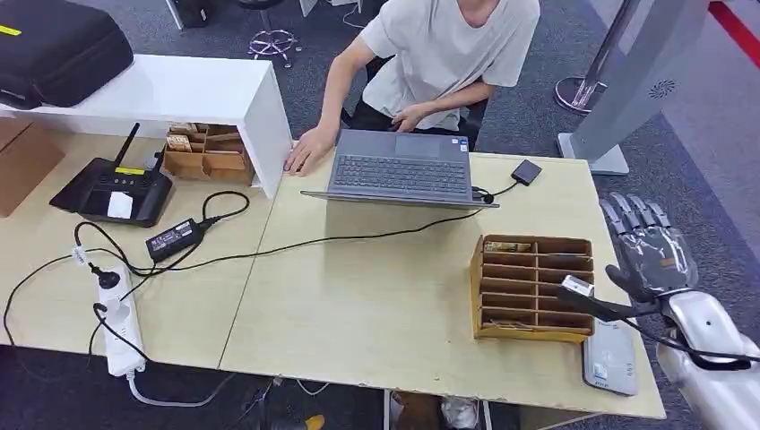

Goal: Pass the card to the sensor for recognition and then transmit it.

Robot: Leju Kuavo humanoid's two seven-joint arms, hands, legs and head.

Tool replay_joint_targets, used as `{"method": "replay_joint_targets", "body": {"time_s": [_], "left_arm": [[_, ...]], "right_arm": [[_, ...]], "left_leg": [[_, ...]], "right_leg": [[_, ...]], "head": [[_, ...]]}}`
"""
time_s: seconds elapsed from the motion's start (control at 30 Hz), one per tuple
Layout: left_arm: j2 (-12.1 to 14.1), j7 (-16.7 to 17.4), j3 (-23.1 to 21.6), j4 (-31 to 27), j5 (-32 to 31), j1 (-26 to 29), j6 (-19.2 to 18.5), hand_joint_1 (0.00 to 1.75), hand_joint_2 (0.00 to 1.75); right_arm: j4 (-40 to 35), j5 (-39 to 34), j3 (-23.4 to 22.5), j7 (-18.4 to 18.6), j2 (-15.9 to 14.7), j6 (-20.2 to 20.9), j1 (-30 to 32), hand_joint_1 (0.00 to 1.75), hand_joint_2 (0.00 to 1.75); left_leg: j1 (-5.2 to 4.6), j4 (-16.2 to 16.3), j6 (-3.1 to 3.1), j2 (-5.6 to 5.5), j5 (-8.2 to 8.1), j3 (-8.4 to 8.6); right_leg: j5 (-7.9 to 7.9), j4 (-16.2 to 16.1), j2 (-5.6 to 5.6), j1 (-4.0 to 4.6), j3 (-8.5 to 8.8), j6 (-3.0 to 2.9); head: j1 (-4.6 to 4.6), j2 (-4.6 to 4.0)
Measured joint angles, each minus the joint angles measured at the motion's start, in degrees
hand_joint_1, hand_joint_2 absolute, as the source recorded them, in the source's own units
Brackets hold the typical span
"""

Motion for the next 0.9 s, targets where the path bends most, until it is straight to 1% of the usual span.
{"method": "replay_joint_targets", "body": {"time_s": [0.17,0.37,0.47,0.7,0.9], "left_arm": [[0.0,0.0,0.0,0.0,0.0,0.0,0.0,0.0,1.75],[0.0,-0.3,0.1,0.0,0.0,0.1,0.0,0.0,1.75],[0.1,-0.4,0.4,0.0,0.0,0.1,-0.1,0.0,1.75],[0.1,-0.5,0.8,0.0,-0.1,0.0,0.0,0.0,1.75],[0.0,-0.6,0.9,0.0,-0.3,0.0,0.0,0.0,1.75]], "right_arm": [[-0.9,-1.1,-0.7,-1.0,0.0,0.0,0.8,0.0,1.75],[-6.6,-1.2,-2.2,-1.5,-0.7,0.0,5.3,0.0,1.75],[-8.6,-1.2,-2.6,-1.8,-0.9,0.0,6.5,0.0,1.75],[-9.7,-1.6,-2.8,-3.3,-0.9,-0.3,7.3,0.0,1.75],[-10.5,-1.6,-2.6,-3.5,-0.6,-0.2,7.9,0.0,1.75]], "left_leg": [[0.0,0.0,0.0,-0.01,0.0,0.01],[0.0,0.0,0.0,-0.01,-0.01,0.0],[0.0,0.0,-0.01,0.0,-0.01,0.0],[0.0,0.0,0.0,0.01,-0.01,0.01],[0.0,0.0,0.0,0.0,-0.01,0.0]], "right_leg": [[-0.01,0.0,0.0,0.01,-0.01,0.0],[-0.02,0.0,0.0,0.0,-0.01,0.0],[-0.02,0.0,0.0,0.0,-0.02,0.01],[-0.01,0.0,0.0,0.0,-0.01,0.0],[-0.02,0.0,0.0,0.0,-0.01,0.0]], "head": [[0.02,0.0],[0.02,0.0],[0.02,0.0],[0.02,0.0],[0.02,0.0]]}}
